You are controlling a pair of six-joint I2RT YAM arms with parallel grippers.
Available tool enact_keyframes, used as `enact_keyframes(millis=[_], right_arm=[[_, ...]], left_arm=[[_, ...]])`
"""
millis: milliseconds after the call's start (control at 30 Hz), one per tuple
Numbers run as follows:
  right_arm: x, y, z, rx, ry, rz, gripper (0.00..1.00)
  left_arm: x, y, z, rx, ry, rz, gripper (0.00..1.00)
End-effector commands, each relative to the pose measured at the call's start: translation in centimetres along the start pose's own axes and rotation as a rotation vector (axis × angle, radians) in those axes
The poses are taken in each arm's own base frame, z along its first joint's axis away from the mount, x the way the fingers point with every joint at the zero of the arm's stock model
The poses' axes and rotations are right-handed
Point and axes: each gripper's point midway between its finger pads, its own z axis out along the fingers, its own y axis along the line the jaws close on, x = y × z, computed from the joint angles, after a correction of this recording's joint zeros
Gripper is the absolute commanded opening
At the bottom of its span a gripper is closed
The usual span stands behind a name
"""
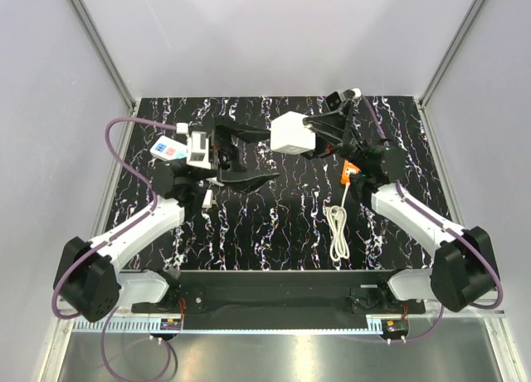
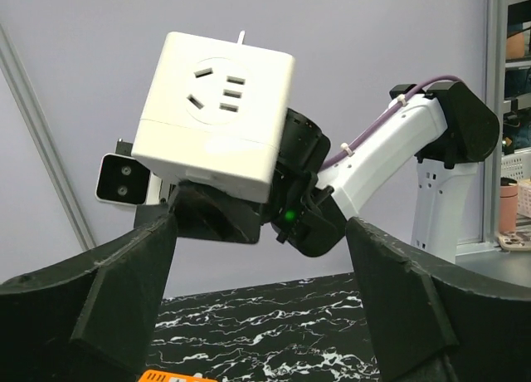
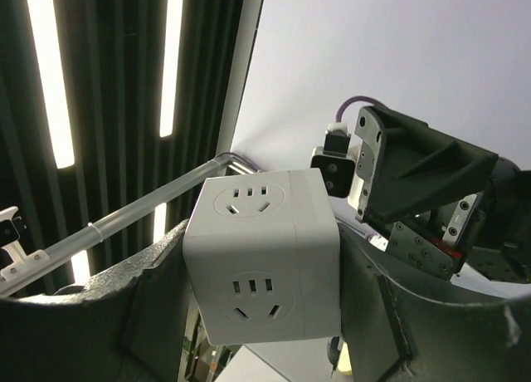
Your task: Insert the plug
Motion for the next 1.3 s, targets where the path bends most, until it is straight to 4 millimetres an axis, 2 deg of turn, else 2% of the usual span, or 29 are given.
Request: enact_keyframes(millis=[0, 133, 400, 567, 800, 1267], right_arm=[[1.4, 3.4, 0.8, -0.137, 0.046, 0.042, 0.0], [1.9, 2.8, 1.2, -0.156, 0.077, 0.064, 0.0], [2.0, 1.9, 1.1, -0.148, 0.073, 0.092, 0.0], [2.6, 2.6, 1.4, -0.174, 0.108, 0.087, 0.0], [2.8, 1.9, 1.1, -0.154, 0.113, 0.114, 0.0], [4.6, 3.6, 0.8, -0.19, 0.165, 0.082, 0.0]], left_arm=[[-6.1, -1.9, 1.4, 0.094, -0.224, 0.246, 0.87], [-6.1, -1.3, 2.0, 0.07, -0.235, 0.276, 0.86], [-7.0, -1.2, 1.4, 0.022, -0.265, 0.327, 0.84], [-7.5, -1.0, 1.3, 0.003, -0.286, 0.343, 0.87], [-8.6, -2.1, 1.3, 0.045, -0.317, 0.354, 0.87], [-10.9, -2.7, 1.0, 0.039, -0.363, 0.386, 0.94]])
